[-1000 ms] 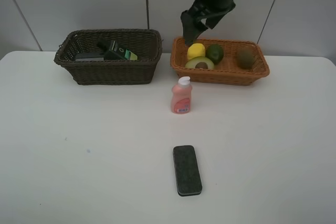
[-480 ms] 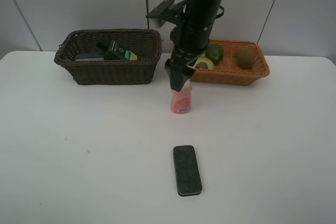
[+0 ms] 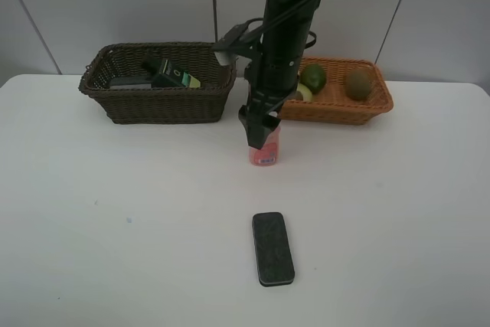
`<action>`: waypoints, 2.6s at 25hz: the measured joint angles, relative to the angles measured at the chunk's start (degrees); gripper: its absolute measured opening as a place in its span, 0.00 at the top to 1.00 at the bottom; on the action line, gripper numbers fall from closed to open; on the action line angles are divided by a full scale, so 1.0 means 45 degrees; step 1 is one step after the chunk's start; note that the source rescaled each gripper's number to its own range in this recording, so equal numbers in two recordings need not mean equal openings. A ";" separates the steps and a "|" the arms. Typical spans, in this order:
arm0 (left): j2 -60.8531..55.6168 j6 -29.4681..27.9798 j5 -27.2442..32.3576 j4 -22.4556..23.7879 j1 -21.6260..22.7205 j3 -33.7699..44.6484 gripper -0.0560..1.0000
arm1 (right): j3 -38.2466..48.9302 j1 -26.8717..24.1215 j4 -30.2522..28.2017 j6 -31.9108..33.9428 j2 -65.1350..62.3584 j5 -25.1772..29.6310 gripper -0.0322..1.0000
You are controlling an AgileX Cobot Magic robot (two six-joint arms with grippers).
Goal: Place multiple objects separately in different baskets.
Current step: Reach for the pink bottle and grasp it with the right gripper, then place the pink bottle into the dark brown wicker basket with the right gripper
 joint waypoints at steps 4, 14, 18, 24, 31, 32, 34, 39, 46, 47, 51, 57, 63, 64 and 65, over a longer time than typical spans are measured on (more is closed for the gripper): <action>0.0000 0.0000 0.0000 0.0000 0.0000 0.0000 0.00 | 0.0028 0.0000 -0.0428 -0.0005 0.0389 -0.0321 0.00; 0.0000 0.0000 0.0000 0.0000 0.0000 0.0000 0.00 | 0.0038 -0.0411 -0.0444 -0.0005 0.1226 -0.1045 0.00; 0.0000 0.0000 0.0000 0.0000 0.0000 0.0000 0.00 | 0.0038 -0.0430 -0.0429 -0.0005 0.1597 -0.1094 0.00; 0.0000 0.0000 0.0000 0.0000 0.0000 0.0000 0.00 | 0.0038 -0.0430 -0.0426 0.0028 0.1597 -0.1268 0.43; 0.0000 0.0000 0.0000 0.0000 0.0000 0.0000 0.00 | 0.0038 -0.0439 -0.0411 0.0079 0.1597 -0.1521 0.97; 0.0000 0.0000 0.0000 0.0000 0.0000 0.0000 0.00 | 0.0038 -0.0439 -0.0411 0.0079 0.1597 -0.1521 0.97; 0.0000 0.0000 0.0000 0.0000 0.0000 0.0000 0.00 | 0.0038 -0.0439 -0.0423 0.0079 0.1568 -0.1521 0.97; 0.0000 0.0000 0.0000 0.0000 0.0000 0.0000 0.00 | 0.0043 -0.0443 -0.0392 0.0137 0.0697 -0.1407 0.97; 0.0000 0.0000 0.0000 0.0000 0.0000 0.0000 0.00 | -0.1721 -0.0443 0.0377 0.1279 -0.0263 -0.1951 0.97; 0.0000 0.0000 0.0000 0.0000 0.0000 0.0000 0.00 | -0.2149 -0.0443 0.0518 0.1472 -0.0175 -0.2228 0.97; 0.0000 0.0000 0.0000 0.0000 0.0000 0.0000 0.00 | -0.3480 -0.0443 0.0941 0.2321 0.0567 -0.3787 0.97; 0.0000 0.0000 0.0000 0.0000 0.0000 0.0000 0.00 | -0.3659 -0.0443 0.0918 0.3121 0.2180 -0.6552 0.97; 0.0000 0.0000 0.0000 0.0000 0.0000 0.0000 0.00 | -0.3659 -0.0443 0.0603 0.4666 0.2571 -0.9342 0.45; 0.0000 0.0000 0.0000 0.0000 0.0000 0.0000 0.00 | -0.3659 -0.0443 0.0309 0.5178 0.2571 -0.9654 0.30; 0.0000 0.0000 0.0000 0.0000 0.0000 0.0000 0.00 | -0.3659 -0.0443 0.0105 0.5648 0.2571 -0.9781 0.18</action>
